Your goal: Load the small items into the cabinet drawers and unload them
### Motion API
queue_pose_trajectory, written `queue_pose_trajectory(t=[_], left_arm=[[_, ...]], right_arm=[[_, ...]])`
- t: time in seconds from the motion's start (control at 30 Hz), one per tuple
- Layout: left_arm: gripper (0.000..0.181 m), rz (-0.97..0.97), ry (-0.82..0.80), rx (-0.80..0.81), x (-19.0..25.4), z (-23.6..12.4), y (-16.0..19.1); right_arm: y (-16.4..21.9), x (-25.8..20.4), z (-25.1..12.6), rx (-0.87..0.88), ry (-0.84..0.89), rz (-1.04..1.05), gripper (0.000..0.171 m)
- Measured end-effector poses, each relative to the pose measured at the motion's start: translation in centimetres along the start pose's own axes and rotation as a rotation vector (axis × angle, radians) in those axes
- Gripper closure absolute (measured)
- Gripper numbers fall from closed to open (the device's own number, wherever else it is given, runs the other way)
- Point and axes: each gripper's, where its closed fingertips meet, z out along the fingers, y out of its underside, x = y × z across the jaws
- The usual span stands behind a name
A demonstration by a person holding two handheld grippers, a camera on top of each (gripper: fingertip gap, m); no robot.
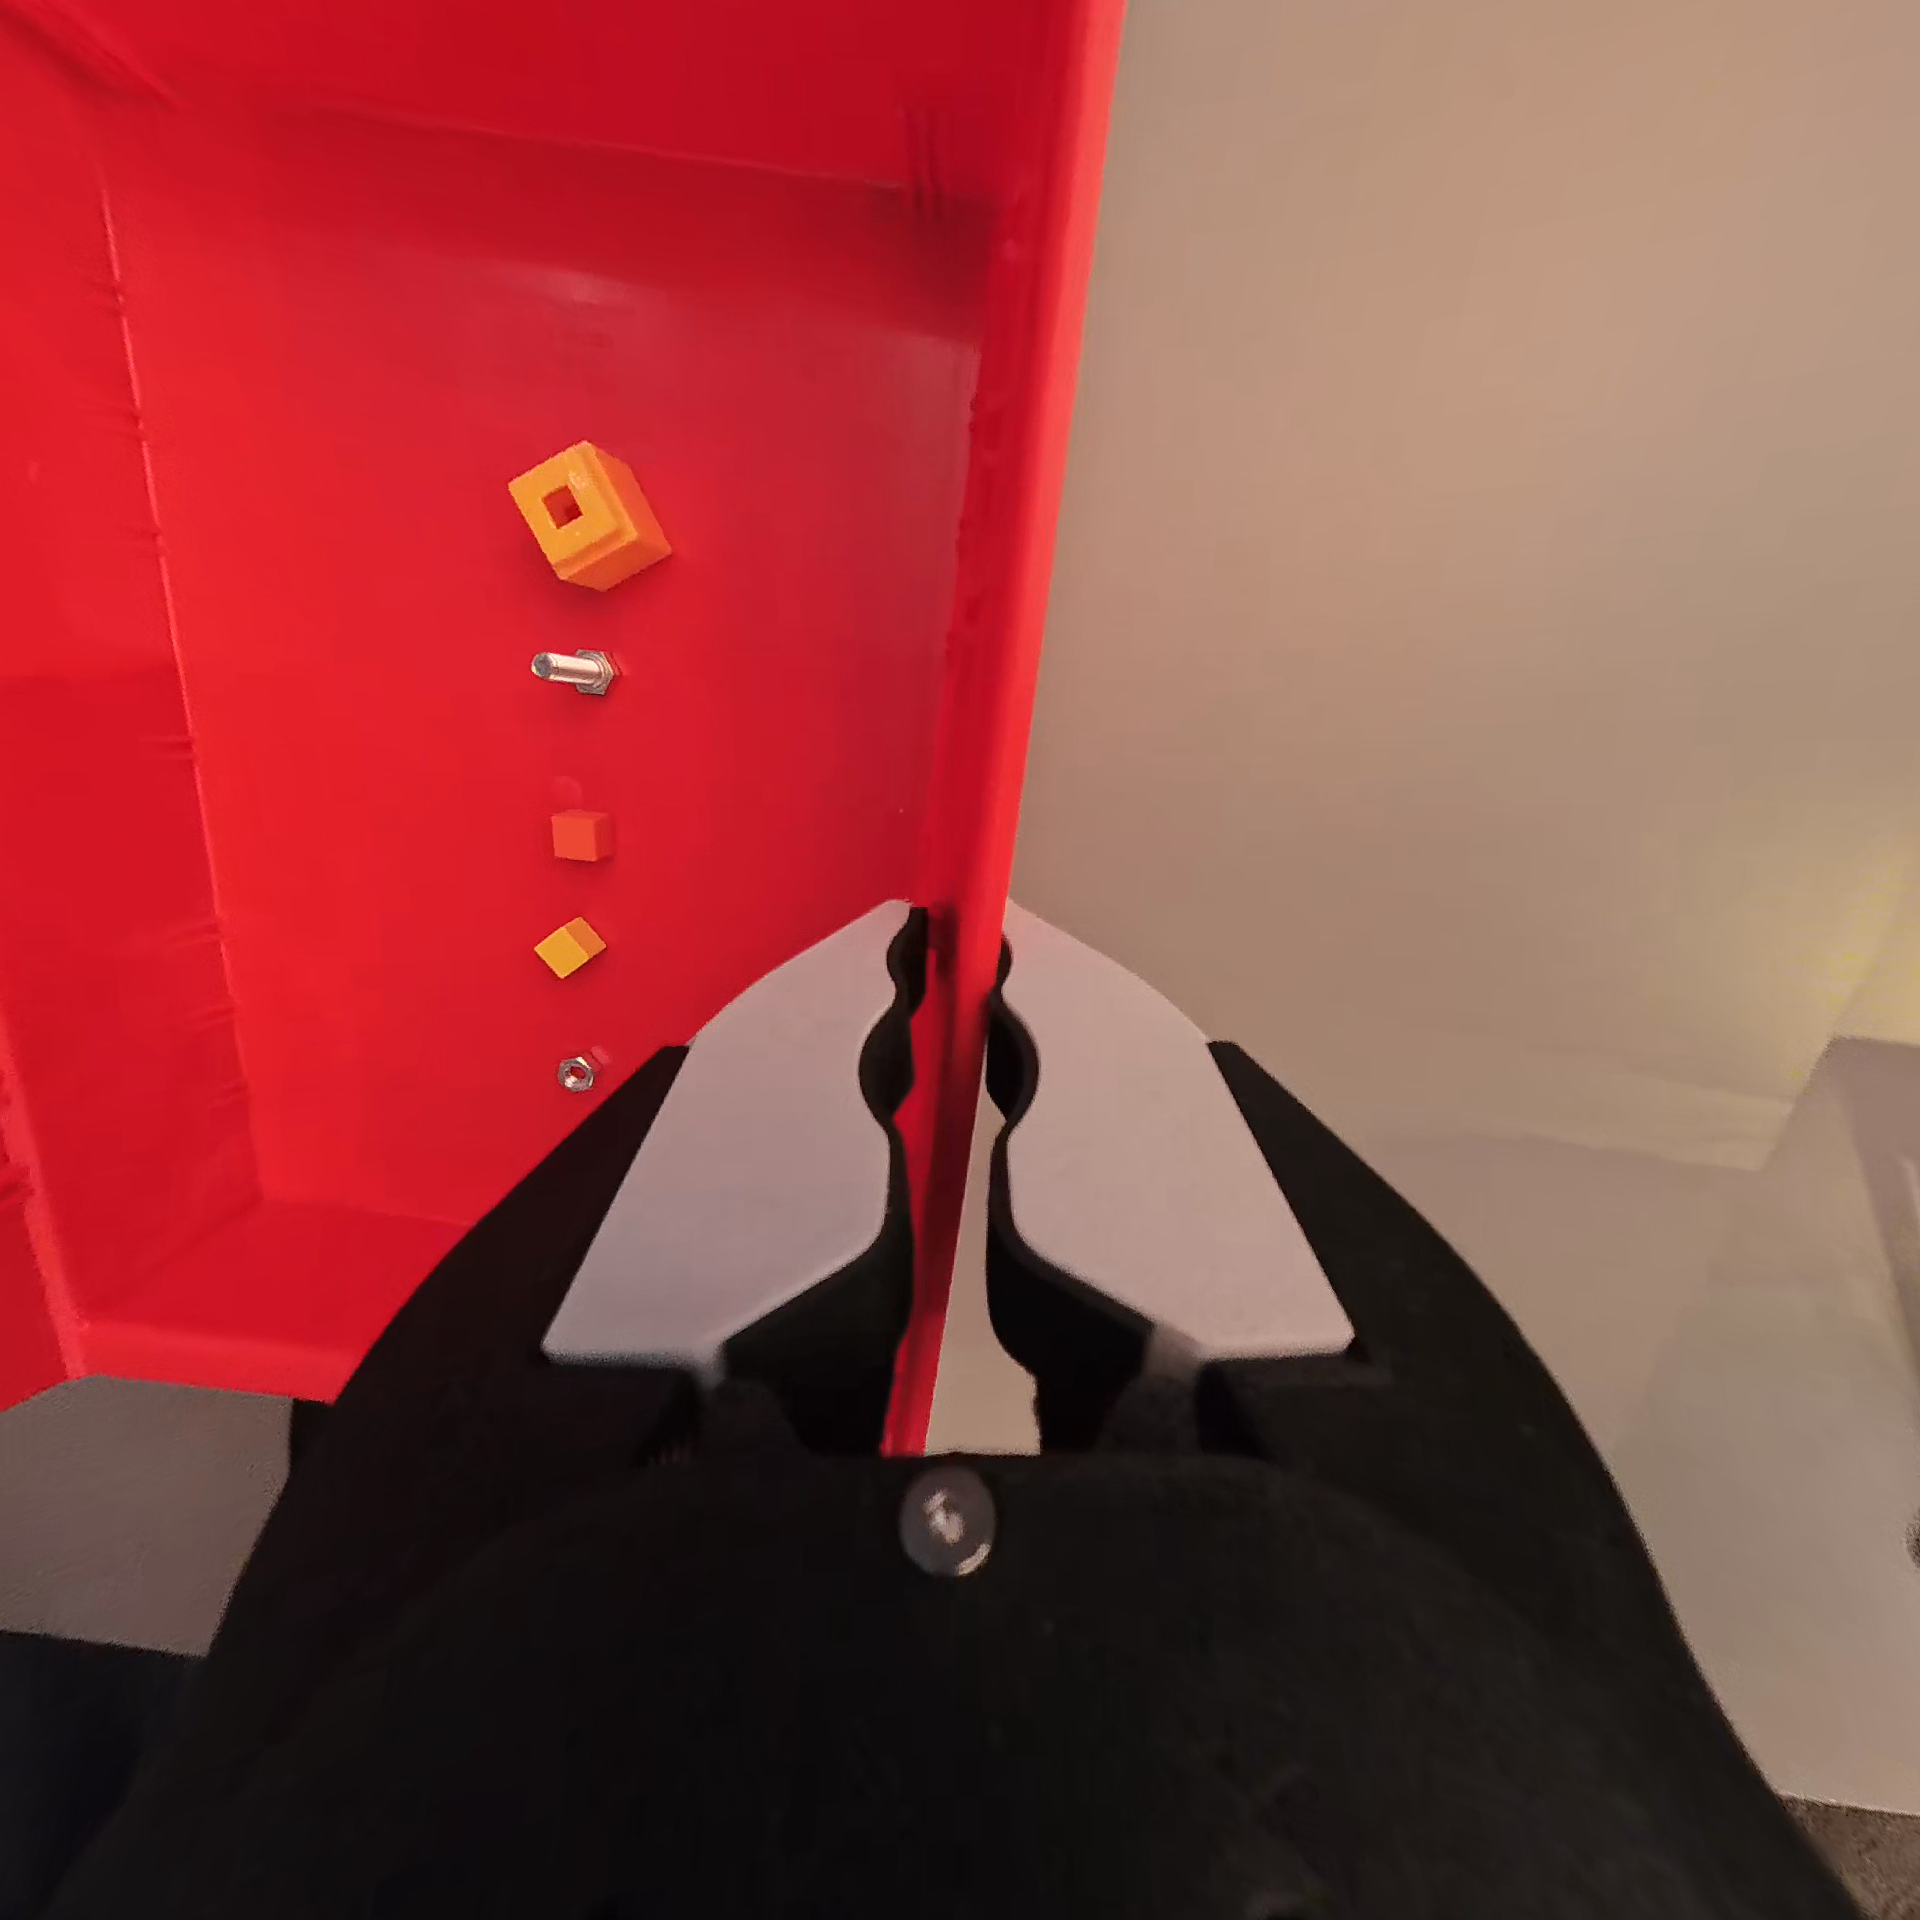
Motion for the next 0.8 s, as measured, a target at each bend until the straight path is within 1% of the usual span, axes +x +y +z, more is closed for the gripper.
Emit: queue_pose_trajectory(t=[0.27,0.8], left_arm=[[0.175,0.005,0.01,-0.012,0.3,0.2,0.2],[0.175,0.019,0.014,-0.035,0.5,0.5,0.6]], right_arm=[[0.8,-0.8,-0.2,-0.062,0.001,0.006,0.161],[0.8,-1.8,-0.2,-0.095,-0.001,-0.032,0.161]])
